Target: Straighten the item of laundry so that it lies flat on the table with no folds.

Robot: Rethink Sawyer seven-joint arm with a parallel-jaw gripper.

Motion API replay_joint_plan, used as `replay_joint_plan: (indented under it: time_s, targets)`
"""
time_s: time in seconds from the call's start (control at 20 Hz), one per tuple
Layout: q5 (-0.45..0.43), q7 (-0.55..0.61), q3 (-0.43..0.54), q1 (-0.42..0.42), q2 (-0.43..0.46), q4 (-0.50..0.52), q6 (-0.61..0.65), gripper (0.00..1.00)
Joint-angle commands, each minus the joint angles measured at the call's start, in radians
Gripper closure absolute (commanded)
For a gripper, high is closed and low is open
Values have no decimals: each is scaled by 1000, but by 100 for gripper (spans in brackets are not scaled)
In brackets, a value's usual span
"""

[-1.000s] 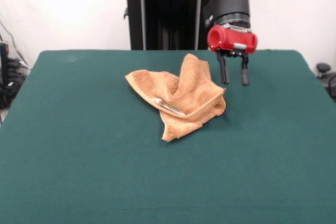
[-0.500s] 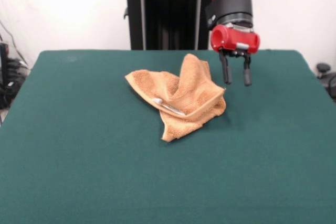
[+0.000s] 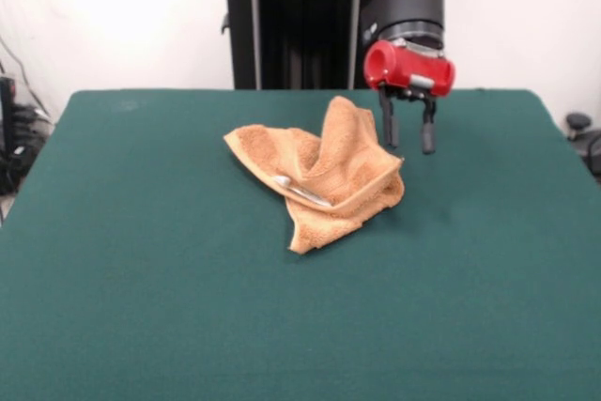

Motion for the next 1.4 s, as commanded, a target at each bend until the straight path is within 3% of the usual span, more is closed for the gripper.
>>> replay_joint_plan:
  time_s: [0.05, 0.6, 0.95, 1.2, 1.4]
  targets:
    - [80, 73, 1, 44, 50, -56, 160, 0]
    - [43, 101, 13, 41, 42, -62, 240, 0]
    - [20, 119, 30, 31, 42, -65, 227, 0]
    - [-62, 158, 89, -11, 27, -69, 194, 0]
    - [-80, 173, 106, -21, 28, -72, 163, 0]
